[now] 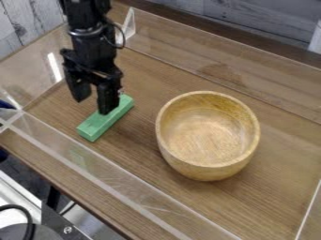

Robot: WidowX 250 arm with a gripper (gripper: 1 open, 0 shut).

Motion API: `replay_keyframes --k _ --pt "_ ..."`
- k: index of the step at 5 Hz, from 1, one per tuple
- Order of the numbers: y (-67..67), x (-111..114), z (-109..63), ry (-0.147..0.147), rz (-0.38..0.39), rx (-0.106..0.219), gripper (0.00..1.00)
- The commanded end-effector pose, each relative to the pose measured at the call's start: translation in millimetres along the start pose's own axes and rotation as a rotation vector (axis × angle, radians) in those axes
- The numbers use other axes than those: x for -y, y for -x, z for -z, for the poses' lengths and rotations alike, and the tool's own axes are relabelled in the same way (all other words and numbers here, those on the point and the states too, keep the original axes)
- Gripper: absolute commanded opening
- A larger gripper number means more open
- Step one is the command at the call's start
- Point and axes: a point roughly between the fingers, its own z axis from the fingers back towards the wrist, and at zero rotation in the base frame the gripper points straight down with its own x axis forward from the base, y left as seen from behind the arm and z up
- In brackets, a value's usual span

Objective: Put the green block in the brown bowl

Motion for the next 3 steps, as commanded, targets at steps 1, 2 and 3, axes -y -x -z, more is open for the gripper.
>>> replay_keyframes --k 1,2,3 --pt "-4.9 -6.8 -1.6 -0.019 -0.009 0.034 1.00" --pt "-5.6 -6.9 1.3 -0.015 -0.010 0.039 1.00" --pt "-5.7 -6.2 2.2 -0.009 -0.011 0.043 1.00"
